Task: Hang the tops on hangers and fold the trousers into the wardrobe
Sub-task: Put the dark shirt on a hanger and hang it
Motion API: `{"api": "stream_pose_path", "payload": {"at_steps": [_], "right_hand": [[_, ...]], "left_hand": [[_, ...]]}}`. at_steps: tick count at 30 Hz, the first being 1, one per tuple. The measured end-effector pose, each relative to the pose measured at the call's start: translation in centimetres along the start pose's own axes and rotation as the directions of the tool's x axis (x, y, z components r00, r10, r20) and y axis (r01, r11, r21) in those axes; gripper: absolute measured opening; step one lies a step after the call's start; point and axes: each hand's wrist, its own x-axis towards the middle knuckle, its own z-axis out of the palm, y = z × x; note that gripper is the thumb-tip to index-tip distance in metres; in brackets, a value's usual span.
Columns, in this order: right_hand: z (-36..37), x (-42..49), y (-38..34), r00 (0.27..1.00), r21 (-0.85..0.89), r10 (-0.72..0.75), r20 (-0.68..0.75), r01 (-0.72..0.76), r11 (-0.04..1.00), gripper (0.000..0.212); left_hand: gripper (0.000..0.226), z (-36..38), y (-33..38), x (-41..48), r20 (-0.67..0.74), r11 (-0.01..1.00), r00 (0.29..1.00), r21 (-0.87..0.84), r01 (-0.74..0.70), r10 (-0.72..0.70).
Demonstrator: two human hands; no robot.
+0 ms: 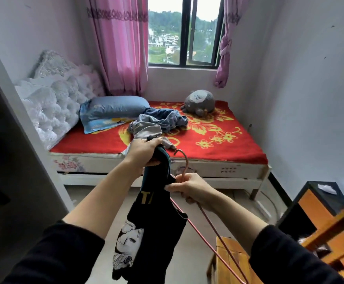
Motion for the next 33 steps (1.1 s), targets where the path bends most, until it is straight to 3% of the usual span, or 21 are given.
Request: {"api": "stream_pose_path", "payload": {"at_steps": [5, 13, 17, 22, 25, 28, 30, 33], "right_hand": [[1.4, 0.4, 0.0, 0.996, -0.02, -0.066, -0.061, 0.065, 0.998, 0.022], [0.6, 1.3, -0.2, 0.974, 0.009, -0.182, -0.134, 0.185, 0.983, 0.018], [-1.2, 0.8, -0.6, 0.954, -0.111, -0.29, -0.083, 0.28, 0.954, 0.024], [-5.5, -0.6, -2.4, 0.946, -0.334, -0.325, 0.007, 0.308, 0.891, 0.032], [-7.5, -1.0, -2.6, 0.95, -0.279, -0.288, -0.118, 0.246, 0.928, 0.034], [-8.2, -1.3, -2.3, 0.97, -0.114, -0.199, -0.141, 0.184, 0.976, 0.03], [-8.3, -1.5, -2.0, 0.983, -0.151, -0.161, -0.09, 0.146, 0.978, 0.028], [-7.0, -1.3, -1.9, 0.986, -0.257, -0.159, -0.049, 0.141, 0.956, 0.03]], "left_hand": [[0.021, -1.5, 0.5, 0.4, -0.067, 0.998, 0.997, -0.054, 0.038, -0.041], [0.022, -3.6, 0.2, 0.6, -0.161, 0.998, 0.986, 0.038, 0.043, -0.037], [0.023, -4.1, -0.3, 1.1, -0.157, 0.998, 0.986, 0.015, 0.066, -0.063], [0.032, -4.9, -0.5, 1.1, -0.023, 0.994, 0.994, 0.005, 0.111, -0.111], [0.028, -5.2, -0.8, 0.8, 0.209, 0.979, 0.961, 0.13, 0.159, -0.183], [0.01, -4.1, -1.1, 1.1, 0.153, 0.984, 0.983, 0.158, 0.078, -0.103], [0.012, -2.7, -0.9, 1.2, 0.06, 0.969, 0.998, 0.246, -0.035, 0.021], [0.019, 0.1, -0.1, 1.1, 0.117, 0.922, 0.981, 0.34, -0.186, 0.154]]}}
